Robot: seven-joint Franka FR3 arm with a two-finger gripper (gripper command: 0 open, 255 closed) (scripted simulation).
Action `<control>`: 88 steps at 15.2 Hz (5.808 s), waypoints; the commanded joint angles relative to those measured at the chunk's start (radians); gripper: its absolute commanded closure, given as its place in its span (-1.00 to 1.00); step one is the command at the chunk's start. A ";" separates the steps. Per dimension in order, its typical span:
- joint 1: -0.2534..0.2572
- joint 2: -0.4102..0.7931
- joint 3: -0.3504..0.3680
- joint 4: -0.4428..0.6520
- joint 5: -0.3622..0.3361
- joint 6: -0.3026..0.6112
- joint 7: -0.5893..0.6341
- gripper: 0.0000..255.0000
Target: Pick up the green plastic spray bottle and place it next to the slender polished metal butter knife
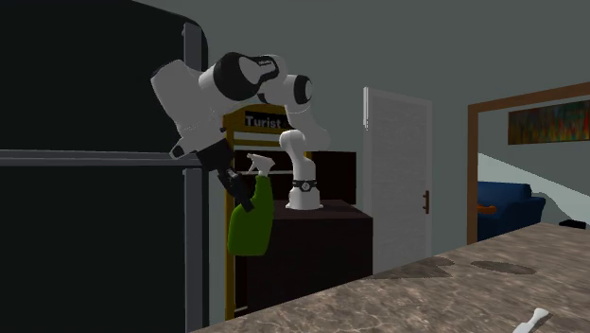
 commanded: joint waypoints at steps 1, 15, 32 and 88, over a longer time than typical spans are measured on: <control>-0.001 -0.012 -0.001 0.008 -0.002 -0.019 0.006 1.00; -0.008 -0.078 -0.005 0.086 -0.013 -0.155 0.049 1.00; 0.156 -0.337 0.036 -0.246 0.007 -0.025 0.194 1.00; 0.698 -0.232 0.342 -0.392 0.124 0.565 0.782 1.00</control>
